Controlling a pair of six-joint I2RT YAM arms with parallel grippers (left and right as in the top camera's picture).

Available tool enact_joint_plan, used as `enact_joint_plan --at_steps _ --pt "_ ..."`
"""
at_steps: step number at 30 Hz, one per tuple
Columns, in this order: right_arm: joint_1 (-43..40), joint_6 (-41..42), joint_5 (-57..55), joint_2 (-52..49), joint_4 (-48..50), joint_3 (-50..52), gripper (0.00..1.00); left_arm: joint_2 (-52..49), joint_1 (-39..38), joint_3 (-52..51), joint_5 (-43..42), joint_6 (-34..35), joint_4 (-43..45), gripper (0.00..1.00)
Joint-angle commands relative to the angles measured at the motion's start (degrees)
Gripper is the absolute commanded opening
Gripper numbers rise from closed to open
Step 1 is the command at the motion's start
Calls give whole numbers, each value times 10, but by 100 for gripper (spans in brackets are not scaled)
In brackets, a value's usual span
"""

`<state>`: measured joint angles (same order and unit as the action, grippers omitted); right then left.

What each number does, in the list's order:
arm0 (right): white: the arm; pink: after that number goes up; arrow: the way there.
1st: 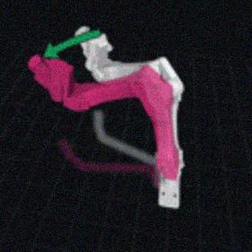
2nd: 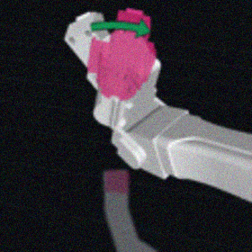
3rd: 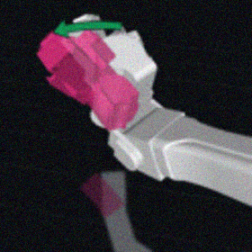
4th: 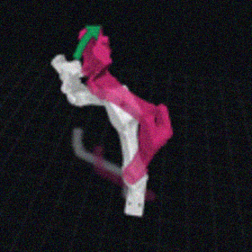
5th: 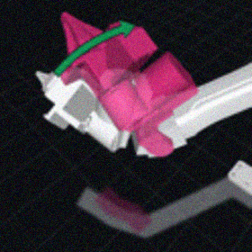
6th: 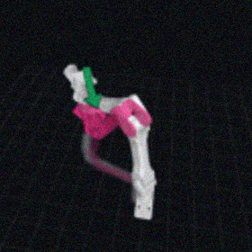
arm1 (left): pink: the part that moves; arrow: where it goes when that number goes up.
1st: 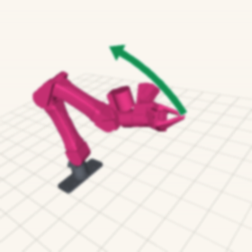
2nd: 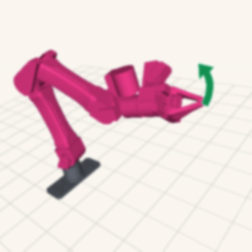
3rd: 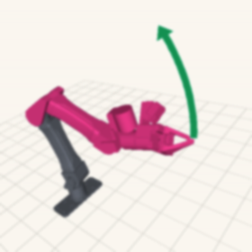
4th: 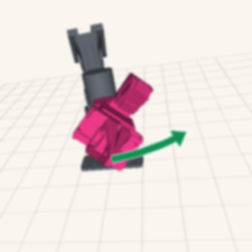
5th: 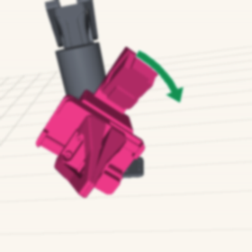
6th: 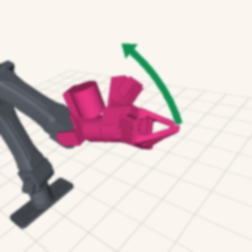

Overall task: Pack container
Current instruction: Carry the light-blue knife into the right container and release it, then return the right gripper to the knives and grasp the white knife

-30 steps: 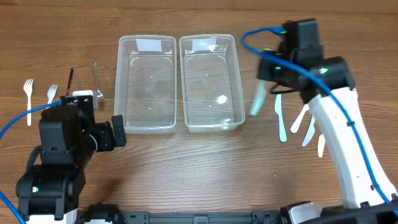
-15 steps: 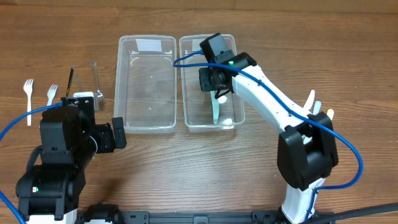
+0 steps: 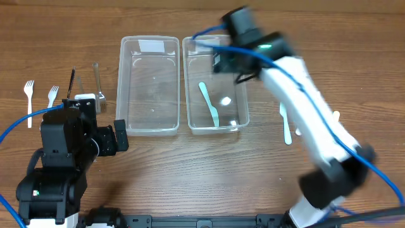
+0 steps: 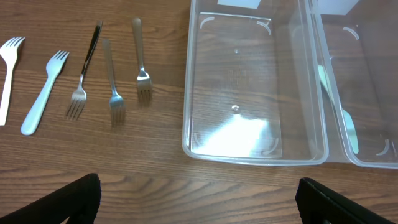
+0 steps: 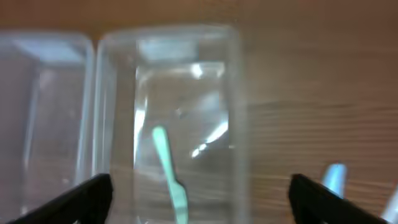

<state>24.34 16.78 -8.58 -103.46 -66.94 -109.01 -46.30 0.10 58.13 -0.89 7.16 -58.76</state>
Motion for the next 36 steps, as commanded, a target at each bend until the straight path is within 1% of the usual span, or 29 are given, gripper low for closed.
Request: enact_joint_plan --at_steps 1,5,7,10,13,15,16,18,19,21,23,25,28,31,32,35,36 --pt "-107 14 -23 115 -60 -27 99 2 3 15 -7 6 1 100" --pt "-217 -22 1 134 -170 -21 100 2 3 15 -7 6 3 100" --pt "-244 -36 0 134 -194 10 100 2 3 15 -7 6 3 100" --pt "-251 -31 6 140 -213 71 100 2 3 15 -6 6 3 100" --pt "-250 -17 30 195 -213 147 100 2 3 15 -6 6 3 100" --pt "-250 -16 49 256 -211 199 100 2 3 15 -6 6 4 100" --pt "-250 -16 78 314 -203 243 100 2 3 15 -6 6 6 100" --pt "-250 -16 130 376 -177 291 100 2 3 15 -6 6 9 100" --pt "-250 -16 159 416 -147 331 100 2 3 15 -6 6 10 100" --pt "-251 -16 147 446 -105 389 100 2 3 15 -6 6 12 100" --pt "-251 -16 109 431 -66 440 100 2 3 15 -7 6 14 100" --pt "-253 -39 97 381 -26 469 100 2 3 15 -6 6 13 100" --pt "-253 -49 90 281 17 469 100 2 3 15 -7 6 13 100" --pt "-253 -96 91 198 69 468 100 2 3 15 -6 6 9 100" --pt "-253 -98 90 170 80 468 100 2 3 15 -6 6 6 100" --pt "-257 -99 87 126 93 468 100 2 3 15 -6 6 5 100" --pt "-257 -111 86 111 99 468 100 2 3 15 -6 6 5 100"
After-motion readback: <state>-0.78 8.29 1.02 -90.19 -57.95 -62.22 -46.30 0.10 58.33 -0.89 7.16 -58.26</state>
